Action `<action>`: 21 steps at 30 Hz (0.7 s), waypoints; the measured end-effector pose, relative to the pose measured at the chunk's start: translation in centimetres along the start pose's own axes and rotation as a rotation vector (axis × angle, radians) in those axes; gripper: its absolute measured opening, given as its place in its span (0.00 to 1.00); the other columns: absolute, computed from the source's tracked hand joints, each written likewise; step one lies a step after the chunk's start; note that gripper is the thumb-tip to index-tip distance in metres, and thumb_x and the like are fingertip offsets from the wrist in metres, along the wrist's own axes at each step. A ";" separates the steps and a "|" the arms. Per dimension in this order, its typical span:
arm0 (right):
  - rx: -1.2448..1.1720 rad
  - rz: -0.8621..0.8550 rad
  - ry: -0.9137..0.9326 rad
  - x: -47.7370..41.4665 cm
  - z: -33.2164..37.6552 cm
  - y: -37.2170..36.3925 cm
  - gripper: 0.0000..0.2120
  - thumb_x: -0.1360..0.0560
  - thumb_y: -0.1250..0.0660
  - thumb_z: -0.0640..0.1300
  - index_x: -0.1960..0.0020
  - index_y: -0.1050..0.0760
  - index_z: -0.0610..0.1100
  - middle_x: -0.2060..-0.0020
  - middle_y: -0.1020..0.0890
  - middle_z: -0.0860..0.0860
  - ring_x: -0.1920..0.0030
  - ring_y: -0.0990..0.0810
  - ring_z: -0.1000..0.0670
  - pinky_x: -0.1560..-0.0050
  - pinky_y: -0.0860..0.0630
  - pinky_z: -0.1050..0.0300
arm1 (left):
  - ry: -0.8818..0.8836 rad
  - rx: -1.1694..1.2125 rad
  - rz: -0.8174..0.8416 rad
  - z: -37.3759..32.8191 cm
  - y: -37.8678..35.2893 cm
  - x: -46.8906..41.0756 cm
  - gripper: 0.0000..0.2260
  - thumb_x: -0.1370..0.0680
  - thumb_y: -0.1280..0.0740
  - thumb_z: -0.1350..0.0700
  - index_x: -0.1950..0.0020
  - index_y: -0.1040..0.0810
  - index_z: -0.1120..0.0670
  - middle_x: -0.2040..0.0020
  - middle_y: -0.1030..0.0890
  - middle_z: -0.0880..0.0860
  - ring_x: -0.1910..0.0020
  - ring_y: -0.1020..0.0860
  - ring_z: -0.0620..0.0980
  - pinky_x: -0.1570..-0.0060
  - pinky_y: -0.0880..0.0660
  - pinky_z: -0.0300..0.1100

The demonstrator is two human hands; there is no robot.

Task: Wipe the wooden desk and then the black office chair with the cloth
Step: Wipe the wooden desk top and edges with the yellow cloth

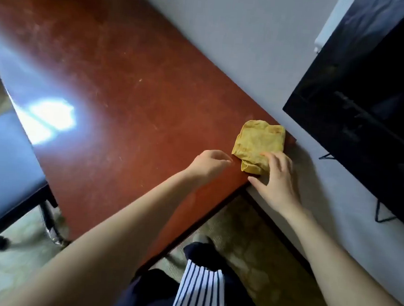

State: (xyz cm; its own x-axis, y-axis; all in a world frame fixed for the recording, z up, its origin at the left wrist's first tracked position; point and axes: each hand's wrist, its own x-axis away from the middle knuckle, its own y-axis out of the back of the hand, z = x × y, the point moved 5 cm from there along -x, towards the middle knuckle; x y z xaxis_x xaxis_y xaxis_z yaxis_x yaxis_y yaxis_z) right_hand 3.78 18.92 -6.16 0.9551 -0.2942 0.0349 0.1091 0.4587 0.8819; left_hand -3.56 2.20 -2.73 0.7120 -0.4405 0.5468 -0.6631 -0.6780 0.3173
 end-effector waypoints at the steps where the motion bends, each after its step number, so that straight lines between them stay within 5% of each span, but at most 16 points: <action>1: 0.161 0.070 0.030 -0.8 -0.3 -0.5 0.38 0.29 0.29 0.54 0.25 0.44 0.49 0.27 0.43 0.44 0.26 0.48 0.43 0.28 0.46 0.46 | 0.012 -0.004 0.003 0.0 -0.5 -0.2 0.09 0.21 0.38 0.59 0.44 0.21 0.57 0.42 0.21 0.56 0.45 0.24 0.51 0.44 0.28 0.42; 4: 0.523 0.262 0.165 -2.7 -1.2 -1.9 0.46 0.28 0.31 0.56 0.23 0.59 0.53 0.23 0.54 0.47 0.24 0.59 0.47 0.27 0.63 0.44 | 0.035 -0.004 -0.012 0.1 -1.4 -0.8 0.09 0.22 0.38 0.59 0.45 0.20 0.56 0.43 0.20 0.55 0.42 0.24 0.54 0.39 0.28 0.47; 12: 0.284 0.209 0.067 -4.4 -0.1 -2.5 0.26 0.24 0.38 0.32 0.30 0.32 0.49 0.31 0.30 0.48 0.32 0.32 0.45 0.31 0.37 0.50 | 0.023 -0.041 -0.034 1.3 -1.0 -1.4 0.10 0.25 0.38 0.63 0.50 0.21 0.52 0.52 0.21 0.50 0.54 0.24 0.47 0.56 0.29 0.38; 14: 0.248 0.225 0.023 -4.6 0.0 -2.0 0.21 0.23 0.43 0.32 0.34 0.28 0.49 0.37 0.25 0.48 0.40 0.26 0.43 0.45 0.29 0.51 | 0.052 0.033 -0.026 1.9 -1.0 -1.4 0.07 0.23 0.37 0.61 0.49 0.21 0.54 0.53 0.22 0.53 0.58 0.25 0.49 0.58 0.28 0.40; 16: 0.254 0.251 -0.021 -4.5 0.6 -1.9 0.18 0.22 0.45 0.36 0.37 0.26 0.48 0.43 0.22 0.48 0.45 0.25 0.43 0.54 0.32 0.54 | 0.122 0.154 -0.015 2.4 -1.0 -1.2 0.06 0.22 0.36 0.61 0.47 0.22 0.57 0.55 0.23 0.55 0.61 0.27 0.49 0.60 0.29 0.41; 21: 0.081 0.256 -0.094 -2.7 3.7 -3.4 0.16 0.20 0.44 0.42 0.35 0.27 0.49 0.42 0.21 0.48 0.44 0.24 0.42 0.53 0.31 0.56 | 0.251 0.292 0.049 3.4 -1.3 -0.2 0.07 0.22 0.35 0.56 0.44 0.26 0.54 0.53 0.24 0.53 0.63 0.27 0.47 0.68 0.30 0.38</action>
State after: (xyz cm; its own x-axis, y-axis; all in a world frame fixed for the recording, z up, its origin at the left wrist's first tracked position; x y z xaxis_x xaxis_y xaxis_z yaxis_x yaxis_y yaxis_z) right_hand -0.24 15.03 -7.53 0.9184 -0.2559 0.3018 -0.1587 0.4606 0.8733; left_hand -2.08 1.16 -5.94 0.5785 -0.3431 0.7400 -0.5752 -0.8148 0.0719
